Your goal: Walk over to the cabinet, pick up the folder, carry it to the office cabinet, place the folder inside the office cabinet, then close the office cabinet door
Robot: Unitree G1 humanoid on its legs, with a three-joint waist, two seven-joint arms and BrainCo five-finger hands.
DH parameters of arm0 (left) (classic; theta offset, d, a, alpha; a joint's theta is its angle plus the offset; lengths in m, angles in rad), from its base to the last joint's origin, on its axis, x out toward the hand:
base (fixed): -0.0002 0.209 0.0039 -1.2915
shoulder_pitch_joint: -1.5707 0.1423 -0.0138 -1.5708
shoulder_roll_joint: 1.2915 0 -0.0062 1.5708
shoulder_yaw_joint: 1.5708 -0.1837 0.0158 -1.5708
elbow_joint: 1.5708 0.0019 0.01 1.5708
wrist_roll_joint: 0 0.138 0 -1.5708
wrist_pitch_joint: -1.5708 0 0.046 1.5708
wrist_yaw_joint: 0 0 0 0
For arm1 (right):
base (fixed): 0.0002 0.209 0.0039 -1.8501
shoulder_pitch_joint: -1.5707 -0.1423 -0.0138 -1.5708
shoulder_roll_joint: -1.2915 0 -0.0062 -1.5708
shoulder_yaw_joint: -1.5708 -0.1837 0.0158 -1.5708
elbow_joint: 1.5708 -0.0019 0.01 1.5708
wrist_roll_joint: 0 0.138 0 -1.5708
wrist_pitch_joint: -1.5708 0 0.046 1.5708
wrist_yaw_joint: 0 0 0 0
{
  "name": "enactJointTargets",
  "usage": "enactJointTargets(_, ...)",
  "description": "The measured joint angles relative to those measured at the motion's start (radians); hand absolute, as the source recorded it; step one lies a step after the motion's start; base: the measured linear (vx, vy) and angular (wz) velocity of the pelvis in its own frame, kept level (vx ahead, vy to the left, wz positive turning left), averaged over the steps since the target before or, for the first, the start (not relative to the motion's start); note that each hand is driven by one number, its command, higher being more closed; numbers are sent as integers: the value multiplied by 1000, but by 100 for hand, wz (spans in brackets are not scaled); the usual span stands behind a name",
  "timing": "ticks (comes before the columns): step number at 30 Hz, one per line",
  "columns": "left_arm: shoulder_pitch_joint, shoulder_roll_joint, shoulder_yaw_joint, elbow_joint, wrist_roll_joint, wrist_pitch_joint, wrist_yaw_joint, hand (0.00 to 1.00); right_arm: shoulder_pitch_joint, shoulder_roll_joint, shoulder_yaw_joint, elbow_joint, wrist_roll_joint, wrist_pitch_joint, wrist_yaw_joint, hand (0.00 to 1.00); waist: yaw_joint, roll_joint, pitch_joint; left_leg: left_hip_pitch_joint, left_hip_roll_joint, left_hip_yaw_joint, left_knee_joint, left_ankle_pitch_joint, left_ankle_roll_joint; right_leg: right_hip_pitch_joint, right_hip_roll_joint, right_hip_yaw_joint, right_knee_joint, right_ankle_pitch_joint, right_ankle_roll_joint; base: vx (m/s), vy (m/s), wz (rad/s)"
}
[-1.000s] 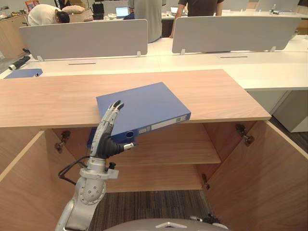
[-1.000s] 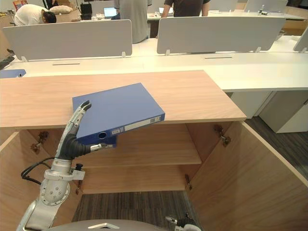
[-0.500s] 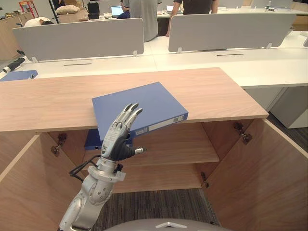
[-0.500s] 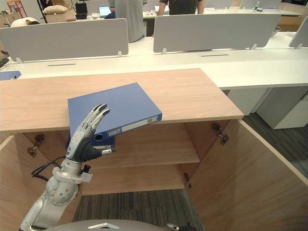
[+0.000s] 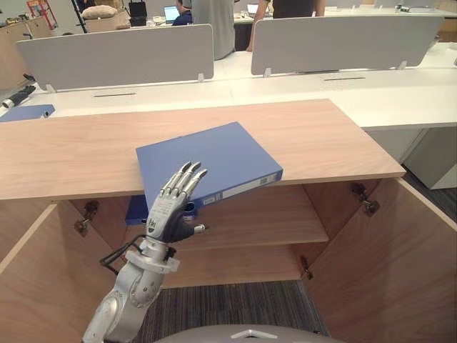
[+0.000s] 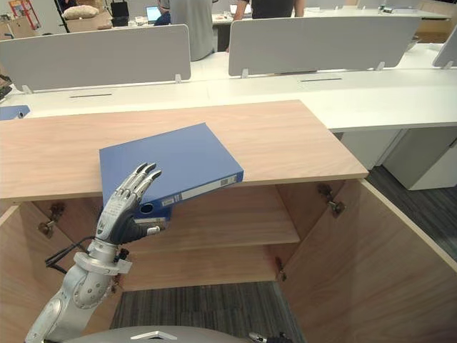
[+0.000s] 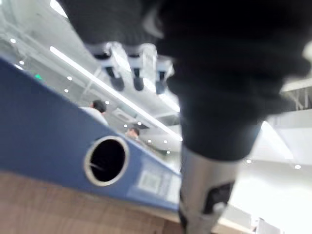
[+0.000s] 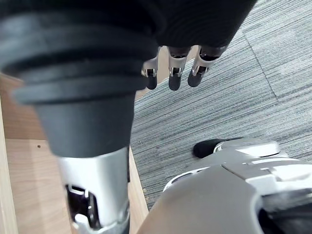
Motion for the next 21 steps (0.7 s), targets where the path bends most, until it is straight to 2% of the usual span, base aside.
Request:
enactJointTargets(3, 8, -1, 20, 16, 16, 20, 0, 0, 0, 2, 0, -3, 0, 1, 0, 0, -1, -4, 1, 1, -1, -7, 0, -1, 1, 11, -2, -11, -10, 0, 0, 11, -11, 9)
enactJointTargets(14, 51, -48, 47, 16, 72, 40, 1, 0, 0, 5, 0, -10, 1, 9, 1, 0, -1, -10, 5, 1, 0, -17, -1, -3, -1, 26, -1, -20, -30, 5, 1, -26, -17, 2)
enactJointTargets(15, 54, -57, 48, 17, 75, 42, 1, 100, 1, 5, 0, -11, 2, 9, 1, 0, -2, -10, 5, 1, 0, -17, -1, -3, -1, 26, -1, -20, -32, 6, 1, -40, -24, -1)
enactJointTargets(21, 47, -83, 66, 35, 121, 52, 23, 100, 8, 7, 0, -26, 8, 12, 1, 0, -2, -10, 5, 1, 0, -17, -1, -3, -1, 26, -1, -20, -33, 7, 2, -22, -14, 0)
